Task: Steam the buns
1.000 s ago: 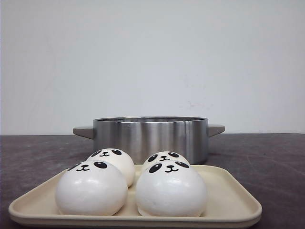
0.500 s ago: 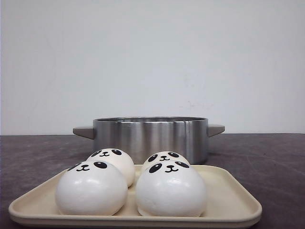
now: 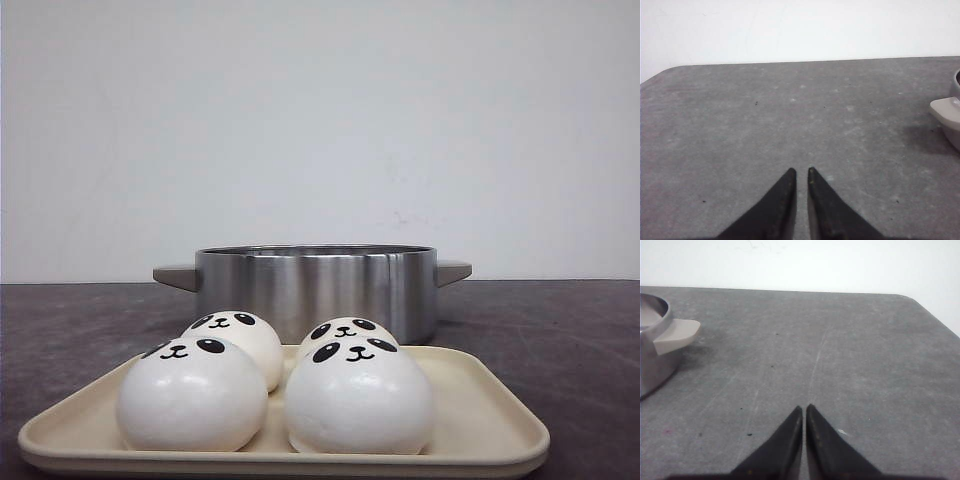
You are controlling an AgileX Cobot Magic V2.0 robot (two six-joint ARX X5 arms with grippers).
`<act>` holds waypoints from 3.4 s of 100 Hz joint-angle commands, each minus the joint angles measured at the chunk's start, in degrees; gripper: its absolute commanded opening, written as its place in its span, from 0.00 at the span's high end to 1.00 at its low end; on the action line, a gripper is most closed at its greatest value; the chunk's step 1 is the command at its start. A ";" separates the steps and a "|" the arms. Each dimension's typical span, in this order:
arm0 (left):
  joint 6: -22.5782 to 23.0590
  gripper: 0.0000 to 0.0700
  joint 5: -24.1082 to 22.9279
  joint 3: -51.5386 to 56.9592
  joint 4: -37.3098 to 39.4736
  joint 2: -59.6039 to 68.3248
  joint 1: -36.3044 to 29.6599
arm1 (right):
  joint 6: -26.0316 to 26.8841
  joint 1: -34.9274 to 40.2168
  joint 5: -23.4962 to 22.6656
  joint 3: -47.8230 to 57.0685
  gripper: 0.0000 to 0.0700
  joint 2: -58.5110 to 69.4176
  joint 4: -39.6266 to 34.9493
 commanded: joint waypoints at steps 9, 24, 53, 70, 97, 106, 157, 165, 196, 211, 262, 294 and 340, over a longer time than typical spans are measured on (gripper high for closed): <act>-5.25 0.99 0.22 -0.94 0.61 -0.04 0.09 | 2.89 -0.02 -1.20 -0.15 0.99 -0.04 3.65; -15.96 1.00 0.42 -0.63 0.46 -0.02 0.09 | 7.69 -0.02 -1.70 -0.04 0.99 -0.04 10.45; -28.30 0.99 7.85 5.84 0.33 0.00 0.09 | 24.50 -0.02 -9.11 6.45 0.99 0.02 7.37; -30.18 0.99 15.58 15.39 -1.99 3.69 -0.02 | 25.16 -0.02 -16.94 17.03 0.99 2.23 2.73; -23.65 0.99 23.71 40.35 -17.44 21.05 -0.17 | 17.25 -0.02 -21.18 39.95 0.99 14.84 -12.59; -20.11 0.99 23.71 47.47 -19.50 25.68 -0.96 | 15.34 -0.02 -21.22 46.29 0.99 18.86 -15.32; -16.35 0.08 28.83 56.61 -25.29 31.93 -5.64 | 16.46 -0.02 -37.81 54.16 0.09 24.57 -13.14; -16.33 0.08 28.81 56.61 -27.12 32.02 -6.75 | 17.88 -0.02 -37.57 54.16 0.00 25.99 -13.73; -14.99 0.08 28.52 56.61 -33.11 32.13 -8.37 | 19.30 2.71 -36.44 54.27 0.00 34.77 -11.50; -14.80 0.09 28.48 56.61 -33.16 32.13 -9.14 | 18.80 10.91 -29.38 54.60 0.00 39.95 -10.53; -14.69 0.09 23.63 56.61 -34.95 32.11 -11.67 | 18.43 47.78 2.29 72.19 0.01 72.39 -36.28; -15.82 0.09 23.63 56.61 -36.00 31.95 -14.62 | 23.67 49.46 -6.16 74.97 0.01 86.86 -41.07; -15.85 0.09 23.50 56.61 -37.29 31.95 -17.75 | 22.51 48.52 -0.90 74.97 0.25 102.86 -38.97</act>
